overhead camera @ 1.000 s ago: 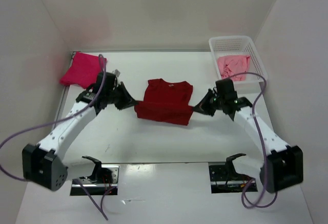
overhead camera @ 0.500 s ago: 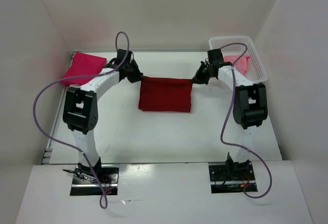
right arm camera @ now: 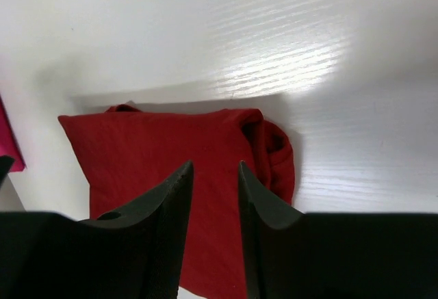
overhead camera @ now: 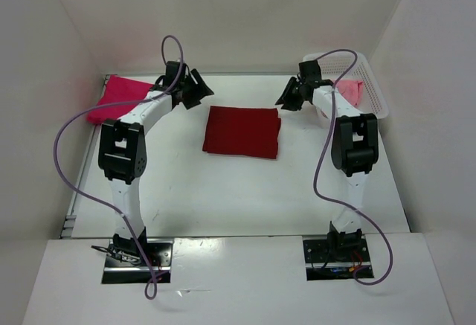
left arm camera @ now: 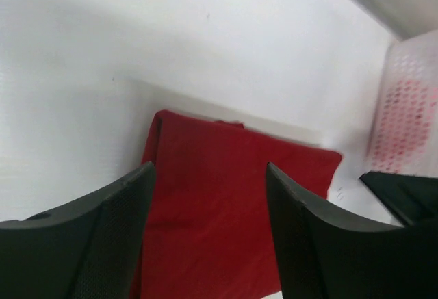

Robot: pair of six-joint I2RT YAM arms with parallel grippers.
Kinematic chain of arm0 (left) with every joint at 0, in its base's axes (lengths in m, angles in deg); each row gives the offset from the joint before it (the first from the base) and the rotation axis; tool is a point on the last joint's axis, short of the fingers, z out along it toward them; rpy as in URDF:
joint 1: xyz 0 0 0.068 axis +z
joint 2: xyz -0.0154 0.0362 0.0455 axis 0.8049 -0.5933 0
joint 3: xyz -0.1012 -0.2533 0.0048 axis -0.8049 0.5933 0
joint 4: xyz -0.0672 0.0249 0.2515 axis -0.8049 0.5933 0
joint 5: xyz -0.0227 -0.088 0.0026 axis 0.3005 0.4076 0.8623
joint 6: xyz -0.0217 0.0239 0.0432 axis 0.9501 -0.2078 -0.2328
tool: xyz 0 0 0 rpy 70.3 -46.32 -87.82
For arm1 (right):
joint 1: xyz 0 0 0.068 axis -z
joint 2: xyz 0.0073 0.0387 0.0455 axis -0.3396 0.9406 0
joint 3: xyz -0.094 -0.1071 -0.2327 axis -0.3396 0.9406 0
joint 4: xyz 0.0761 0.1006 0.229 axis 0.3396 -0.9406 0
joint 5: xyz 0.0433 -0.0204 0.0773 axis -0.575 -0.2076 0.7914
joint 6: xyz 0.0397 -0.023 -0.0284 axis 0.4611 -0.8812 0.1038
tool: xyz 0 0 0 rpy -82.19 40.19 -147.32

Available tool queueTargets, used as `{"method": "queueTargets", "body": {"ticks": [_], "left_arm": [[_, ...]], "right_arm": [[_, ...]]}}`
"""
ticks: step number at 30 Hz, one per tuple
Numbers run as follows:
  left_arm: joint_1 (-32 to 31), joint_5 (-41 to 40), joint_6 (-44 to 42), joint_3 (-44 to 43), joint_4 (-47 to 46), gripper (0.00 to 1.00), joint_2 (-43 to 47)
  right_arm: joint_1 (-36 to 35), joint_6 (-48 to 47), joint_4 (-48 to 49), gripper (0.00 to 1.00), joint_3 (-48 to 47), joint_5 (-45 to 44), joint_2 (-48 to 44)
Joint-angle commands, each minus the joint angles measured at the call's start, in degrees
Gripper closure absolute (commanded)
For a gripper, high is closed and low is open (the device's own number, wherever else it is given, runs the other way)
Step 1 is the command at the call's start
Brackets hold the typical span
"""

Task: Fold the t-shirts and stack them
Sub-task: Fold the long partially folded tshirt into a neat square, then smooth out wrinkles on the folded tshirt

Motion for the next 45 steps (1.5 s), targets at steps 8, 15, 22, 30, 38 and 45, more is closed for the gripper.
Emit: {"method": "queueTargets", "body": {"ticks": [8, 15, 22, 30, 38, 45], "left_arm": [[-7.4, 10.2, 3.0, 15.7, -11.5, 0.48, 8.9], [-8.5, 10.8, 3.6, 25.9, -16.1, 0.51, 8.3], [-8.5, 8.6, 3.5, 38.9, -16.6, 0.52, 10.8], [-9.0, 7.1, 8.0, 53.1, -14.1, 0.39, 33.5], [-2.8, 3.7, 5.3, 55.2, -7.5, 0.05, 41.8], [-0.2, 9.5, 4.6, 55.2, -16.0, 0.0, 31.0]], "right_arm": [[-9.5, 0.5, 5.1, 0.99, 8.6, 4.7, -9.2], [-12.3, 6.0, 14.7, 1.0, 23.8, 10.9, -9.8], [-12.3, 4.7, 18.1, 1.0, 32.4, 7.2, -10.4], [-13.5, -1.0, 12.8, 0.98, 34.7, 11.0, -13.0], [-13.5, -4.3, 7.4, 0.7, 28.2, 14.7, -18.0], [-13.5, -3.8, 5.4, 0.46, 26.9, 14.7, -28.6]]}}
